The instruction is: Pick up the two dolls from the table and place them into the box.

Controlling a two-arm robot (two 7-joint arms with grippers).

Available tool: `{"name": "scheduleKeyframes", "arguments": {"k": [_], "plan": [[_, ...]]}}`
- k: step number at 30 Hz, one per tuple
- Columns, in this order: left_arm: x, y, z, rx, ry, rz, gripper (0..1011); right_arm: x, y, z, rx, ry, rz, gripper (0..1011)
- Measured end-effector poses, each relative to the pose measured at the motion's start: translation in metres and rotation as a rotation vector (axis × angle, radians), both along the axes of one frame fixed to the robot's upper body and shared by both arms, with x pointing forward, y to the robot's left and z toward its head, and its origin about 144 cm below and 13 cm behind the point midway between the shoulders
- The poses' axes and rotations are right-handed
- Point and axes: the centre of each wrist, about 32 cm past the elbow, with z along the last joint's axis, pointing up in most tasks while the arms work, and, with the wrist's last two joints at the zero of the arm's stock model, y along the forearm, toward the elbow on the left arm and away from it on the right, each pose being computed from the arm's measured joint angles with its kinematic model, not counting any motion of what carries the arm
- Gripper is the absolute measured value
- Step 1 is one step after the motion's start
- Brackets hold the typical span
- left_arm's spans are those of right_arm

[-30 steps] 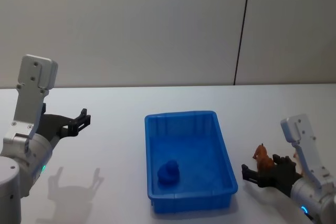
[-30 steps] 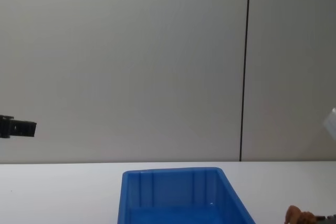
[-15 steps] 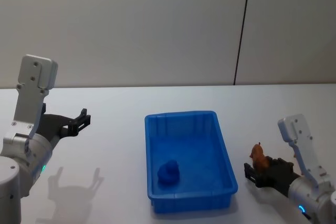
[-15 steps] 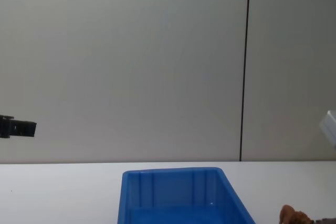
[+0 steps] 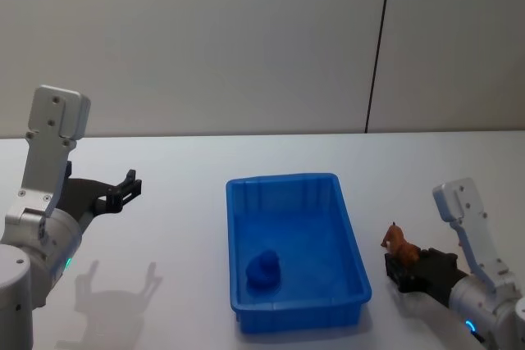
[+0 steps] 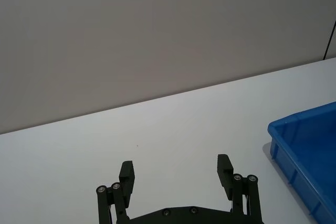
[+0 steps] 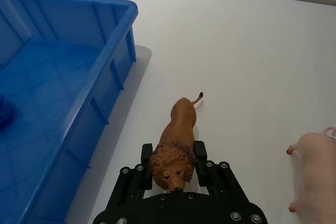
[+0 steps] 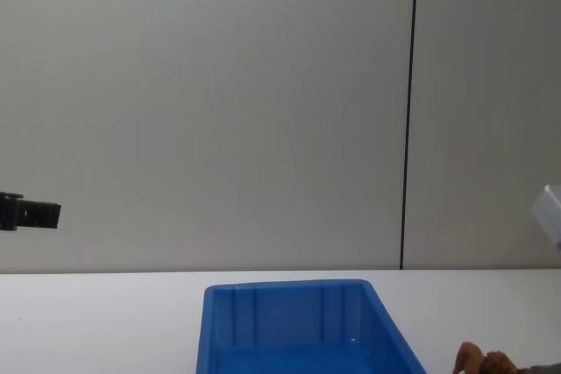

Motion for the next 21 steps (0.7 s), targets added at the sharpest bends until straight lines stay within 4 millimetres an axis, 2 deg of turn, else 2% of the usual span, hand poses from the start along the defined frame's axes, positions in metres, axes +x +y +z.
{"name": "scheduleKeyframes", "arguments": {"k": [10, 21], "plan": [[0.000, 0.000, 0.000, 0.000, 0.000, 0.000, 1001, 0.000, -0.001, 0.005, 0.006, -0.066, 0.008, 440], [0.000, 0.000, 0.000, 0.000, 0.000, 0.000, 1001, 0.002, -0.002, 0.022, 0.017, -0.196, 0.030, 440]]}}
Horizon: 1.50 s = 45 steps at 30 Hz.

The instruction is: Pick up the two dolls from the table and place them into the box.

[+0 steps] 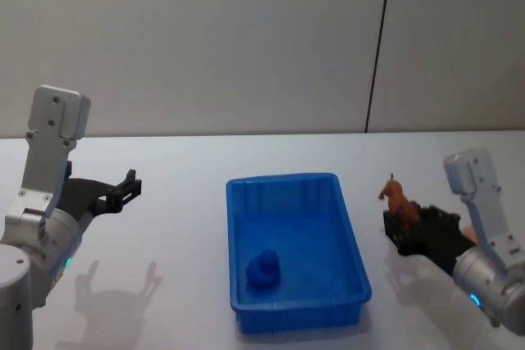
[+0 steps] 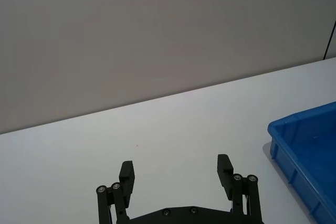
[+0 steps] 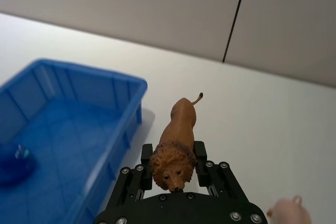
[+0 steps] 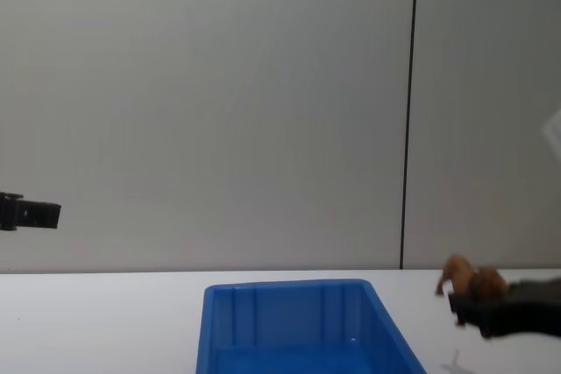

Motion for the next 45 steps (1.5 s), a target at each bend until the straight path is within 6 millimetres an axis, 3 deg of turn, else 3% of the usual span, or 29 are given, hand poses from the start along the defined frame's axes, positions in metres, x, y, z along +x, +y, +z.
{"name": "scheduleKeyframes", "arguments": {"k": [13, 24, 45], "plan": [[0.000, 0.000, 0.000, 0.000, 0.000, 0.000, 1001, 0.006, 0.007, 0.035, 0.080, -0.171, 0.110, 440], [0.000, 0.000, 0.000, 0.000, 0.000, 0.000, 1001, 0.013, 0.021, 0.053, 0.193, -0.157, 0.209, 440], [0.000, 0.000, 0.000, 0.000, 0.000, 0.000, 1001, 0.018, 0.039, 0.051, 0.203, 0.068, 0.214, 440]]}}
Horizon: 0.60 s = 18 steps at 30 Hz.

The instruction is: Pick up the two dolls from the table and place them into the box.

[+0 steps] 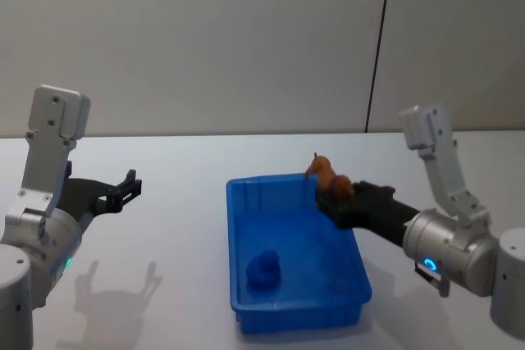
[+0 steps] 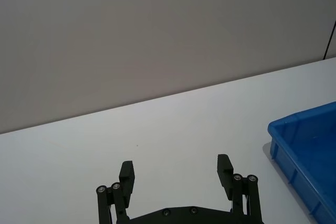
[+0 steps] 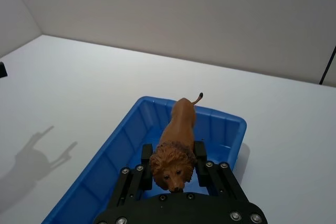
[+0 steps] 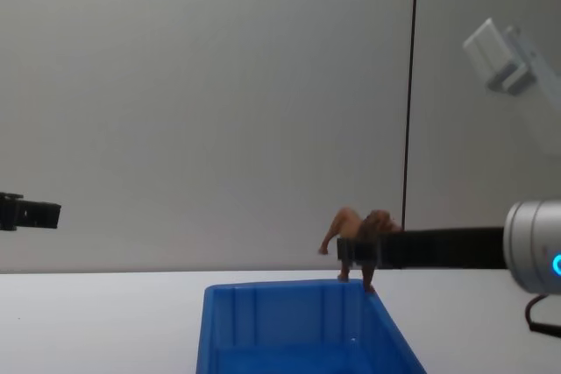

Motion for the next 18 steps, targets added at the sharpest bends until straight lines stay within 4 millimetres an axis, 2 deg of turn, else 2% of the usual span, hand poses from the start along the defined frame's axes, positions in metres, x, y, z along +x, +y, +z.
{"name": "scheduleKeyframes", "arguments": {"k": [11, 16, 17, 18], "plan": [[0.000, 0.000, 0.000, 0.000, 0.000, 0.000, 1001, 0.005, 0.010, -0.006, -0.014, 0.002, 0.040, 440], [0.000, 0.000, 0.000, 0.000, 0.000, 0.000, 1001, 0.007, 0.012, -0.007, -0.012, -0.008, 0.055, 560], [0.000, 0.000, 0.000, 0.000, 0.000, 0.000, 1001, 0.008, 0.013, -0.008, -0.011, -0.012, 0.060, 622], [0.000, 0.000, 0.000, 0.000, 0.000, 0.000, 1001, 0.008, 0.013, -0.008, -0.011, -0.014, 0.062, 641]]}}
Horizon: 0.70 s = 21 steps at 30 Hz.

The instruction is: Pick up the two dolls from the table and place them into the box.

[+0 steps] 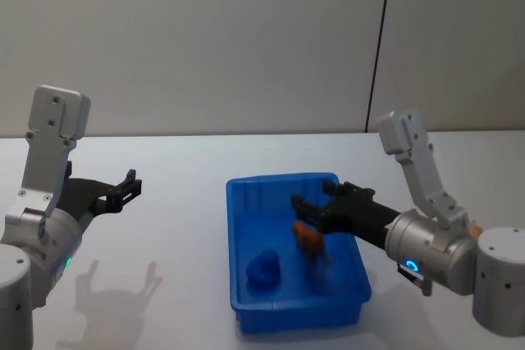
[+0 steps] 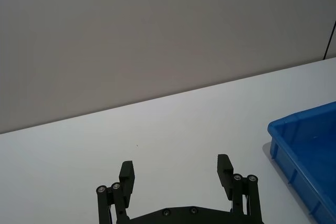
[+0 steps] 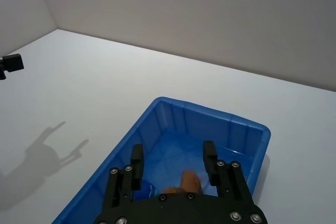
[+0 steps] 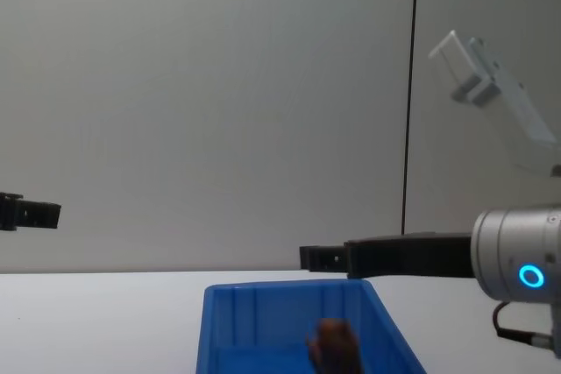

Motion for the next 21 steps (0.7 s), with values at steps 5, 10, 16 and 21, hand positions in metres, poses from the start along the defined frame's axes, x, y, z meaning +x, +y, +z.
{"name": "scheduleKeyframes", "arguments": {"k": [5, 10, 16, 21], "plan": [[0.0000, 0.0000, 0.0000, 0.000, 0.000, 0.000, 1001, 0.0012, 0.0021, -0.0009, 0.002, -0.009, 0.013, 788], [0.0000, 0.0000, 0.0000, 0.000, 0.000, 0.000, 1001, 0.0020, 0.0033, -0.0014, 0.003, -0.015, 0.021, 912], [0.0000, 0.0000, 0.0000, 0.000, 0.000, 0.000, 1001, 0.0024, 0.0034, -0.0010, 0.004, -0.019, 0.023, 1001], [0.0000, 0.0000, 0.0000, 0.000, 0.000, 0.000, 1001, 0.0023, 0.0000, 0.0030, 0.016, -0.043, 0.008, 1001]]}}
